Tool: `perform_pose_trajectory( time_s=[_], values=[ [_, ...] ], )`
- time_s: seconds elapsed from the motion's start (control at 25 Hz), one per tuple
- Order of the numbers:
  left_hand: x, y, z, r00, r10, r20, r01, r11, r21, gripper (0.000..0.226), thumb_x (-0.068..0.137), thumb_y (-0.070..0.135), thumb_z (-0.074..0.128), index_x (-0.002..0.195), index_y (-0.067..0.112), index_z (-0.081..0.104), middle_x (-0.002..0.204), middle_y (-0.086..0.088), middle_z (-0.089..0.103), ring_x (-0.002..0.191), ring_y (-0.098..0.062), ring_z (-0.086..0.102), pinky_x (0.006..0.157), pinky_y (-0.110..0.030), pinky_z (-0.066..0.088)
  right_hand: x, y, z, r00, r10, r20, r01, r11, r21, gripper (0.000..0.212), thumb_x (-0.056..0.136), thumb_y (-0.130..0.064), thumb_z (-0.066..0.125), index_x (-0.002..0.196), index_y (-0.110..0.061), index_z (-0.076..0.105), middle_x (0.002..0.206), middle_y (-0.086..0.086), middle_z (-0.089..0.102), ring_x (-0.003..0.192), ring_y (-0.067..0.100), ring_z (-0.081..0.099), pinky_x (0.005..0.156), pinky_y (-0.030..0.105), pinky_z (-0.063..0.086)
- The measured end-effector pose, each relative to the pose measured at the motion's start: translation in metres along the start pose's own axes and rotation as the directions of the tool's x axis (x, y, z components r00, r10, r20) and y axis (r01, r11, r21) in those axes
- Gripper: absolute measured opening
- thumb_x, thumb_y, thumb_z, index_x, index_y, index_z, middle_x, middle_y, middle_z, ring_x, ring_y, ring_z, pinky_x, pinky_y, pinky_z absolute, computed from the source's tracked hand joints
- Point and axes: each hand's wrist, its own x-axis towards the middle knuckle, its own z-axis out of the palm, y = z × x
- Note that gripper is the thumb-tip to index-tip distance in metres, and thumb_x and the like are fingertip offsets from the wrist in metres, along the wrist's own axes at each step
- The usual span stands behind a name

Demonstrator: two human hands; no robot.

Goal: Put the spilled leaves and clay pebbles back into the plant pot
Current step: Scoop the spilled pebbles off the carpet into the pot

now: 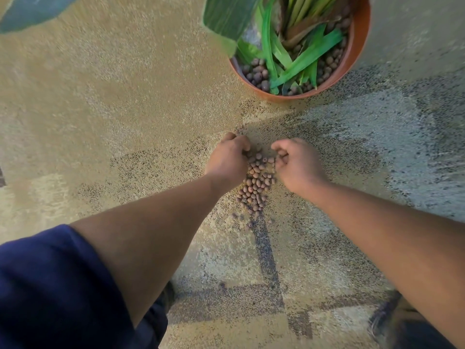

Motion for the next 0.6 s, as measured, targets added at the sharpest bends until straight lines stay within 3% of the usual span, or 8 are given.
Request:
perform_pose_trajectory(
  time_s=[0.16,0.32,0.44,0.6],
  values=[
    [0.001,-0.002,0.001,0.999,0.022,0.034,-0.023,1.000,0.014,0.030,0.094,-0.004,0.053,0.107,0.018,0.070,0.112,0.002,0.052,0.098,-0.020,0.058,0.083,-0.018,0.048,-0.002,-0.004,0.006,0.993,-0.081,0.087,0.096,0.978,-0.183,0.026,0.098,-0.009,0.061,0.123,-0.014,0.065,0.133,0.007,0.059,0.121,0.027,0.060,0.112,0.039,0.048],
    [0.001,0.000,0.002,0.999,-0.036,-0.030,0.036,0.999,-0.012,0.024,0.094,-0.002,0.056,0.099,0.017,0.070,0.107,0.002,0.054,0.093,-0.021,0.060,0.081,-0.021,0.050,-0.006,-0.006,0.007,0.989,-0.124,0.080,0.140,0.960,-0.242,0.018,0.095,-0.008,0.065,0.113,-0.013,0.062,0.123,0.006,0.060,0.108,0.023,0.061,0.106,0.037,0.052],
    [-0.001,0.003,0.004,0.998,-0.042,-0.049,0.042,0.999,-0.009,0.023,0.094,-0.004,0.054,0.092,0.016,0.065,0.103,0.000,0.057,0.090,-0.023,0.061,0.081,-0.031,0.057,-0.006,-0.008,0.007,0.983,-0.145,0.108,0.169,0.951,-0.259,0.026,0.094,-0.010,0.067,0.119,-0.012,0.060,0.125,0.007,0.059,0.107,0.022,0.062,0.105,0.037,0.052],
    [-0.003,-0.001,0.006,0.999,-0.019,-0.036,0.021,0.998,0.063,0.030,0.096,-0.002,0.050,0.106,0.023,0.063,0.108,0.004,0.057,0.100,-0.022,0.056,0.092,-0.038,0.055,-0.006,-0.008,0.012,0.989,-0.120,0.093,0.140,0.955,-0.260,0.031,0.094,-0.011,0.068,0.124,-0.013,0.059,0.128,0.008,0.057,0.107,0.022,0.062,0.105,0.039,0.053]
  ],
)
